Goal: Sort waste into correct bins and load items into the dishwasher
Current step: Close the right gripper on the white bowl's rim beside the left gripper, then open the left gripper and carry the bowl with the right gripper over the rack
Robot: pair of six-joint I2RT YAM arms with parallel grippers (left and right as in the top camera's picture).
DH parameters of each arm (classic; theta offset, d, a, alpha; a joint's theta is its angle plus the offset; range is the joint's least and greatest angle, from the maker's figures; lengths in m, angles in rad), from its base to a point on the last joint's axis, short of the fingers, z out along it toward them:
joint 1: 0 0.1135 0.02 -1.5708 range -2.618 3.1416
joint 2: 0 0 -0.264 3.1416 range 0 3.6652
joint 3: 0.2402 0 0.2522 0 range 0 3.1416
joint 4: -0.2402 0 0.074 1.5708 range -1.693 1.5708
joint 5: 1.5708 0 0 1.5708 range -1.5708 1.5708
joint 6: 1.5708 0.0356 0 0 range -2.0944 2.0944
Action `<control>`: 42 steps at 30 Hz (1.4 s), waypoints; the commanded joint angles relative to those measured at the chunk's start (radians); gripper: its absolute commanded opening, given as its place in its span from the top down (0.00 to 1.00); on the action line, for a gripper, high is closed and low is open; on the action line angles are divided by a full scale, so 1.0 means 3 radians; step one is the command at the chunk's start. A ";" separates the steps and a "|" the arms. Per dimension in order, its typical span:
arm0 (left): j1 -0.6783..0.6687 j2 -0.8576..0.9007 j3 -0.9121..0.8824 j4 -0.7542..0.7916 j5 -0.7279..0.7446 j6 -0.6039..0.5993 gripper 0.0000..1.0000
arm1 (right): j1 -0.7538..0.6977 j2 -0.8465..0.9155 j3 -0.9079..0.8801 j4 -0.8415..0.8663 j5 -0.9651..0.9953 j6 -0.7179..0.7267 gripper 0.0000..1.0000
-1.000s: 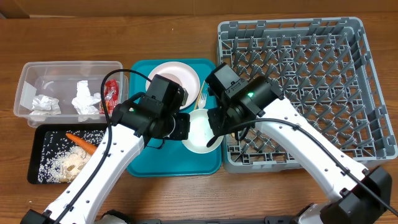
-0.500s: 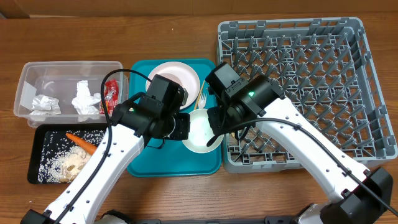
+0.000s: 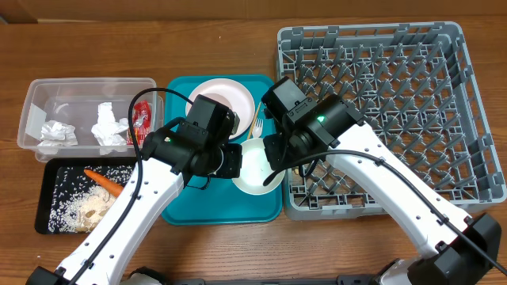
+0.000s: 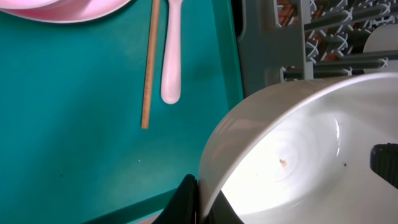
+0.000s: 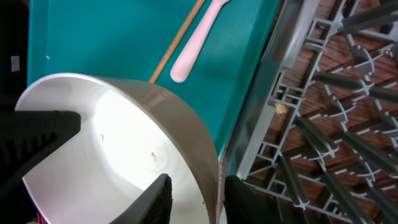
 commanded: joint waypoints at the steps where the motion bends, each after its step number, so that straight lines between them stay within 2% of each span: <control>1: -0.0011 -0.0055 0.0066 0.0014 0.0017 -0.0046 0.93 | 0.0013 0.0013 0.0000 0.0019 -0.0010 0.0008 0.70; 16: -0.0011 -0.0055 0.0066 0.0014 0.0018 -0.0046 0.94 | 0.0013 0.0017 -0.0107 0.0018 0.0071 0.0085 0.75; 21: -0.0011 -0.0055 0.0066 0.0013 0.0017 -0.0046 0.94 | 0.0013 0.0017 -0.0107 0.0023 0.0072 0.0085 0.90; 25: -0.0011 -0.0055 0.0066 0.0014 0.0018 -0.0047 0.94 | 0.0013 0.0017 -0.0107 0.0020 0.0071 0.0085 0.96; 28: -0.0011 -0.0055 0.0067 0.0034 0.0045 -0.0047 0.93 | 0.0011 0.0017 -0.0107 0.0015 0.0071 0.0085 0.96; 29: -0.0011 -0.0056 0.0067 0.0045 0.0065 -0.0047 0.91 | 0.0013 0.0017 -0.0107 0.0017 0.0071 0.0085 0.96; 30: -0.0011 -0.0056 0.0070 0.0061 0.0092 -0.0046 0.85 | 0.0013 0.0017 -0.0107 0.0020 0.0071 0.0085 0.96; 32: -0.0008 -0.0056 0.0086 0.0076 0.0137 -0.0046 0.54 | 0.0013 0.0017 -0.0107 0.0027 0.0072 0.0085 0.96; 33: -0.0003 -0.0056 0.0099 0.0075 0.0141 -0.0045 0.48 | 0.0013 0.0017 -0.0107 0.0031 0.0072 0.0085 0.96; 39: 0.0052 -0.0056 0.0380 -0.0106 0.0126 0.0136 0.32 | 0.0011 0.0017 -0.0107 0.0020 0.0285 0.0086 0.96; 42: 0.0141 -0.0057 0.0693 -0.0338 0.0100 0.0237 0.30 | 0.0011 0.0017 -0.0107 0.0036 0.0487 0.0085 0.96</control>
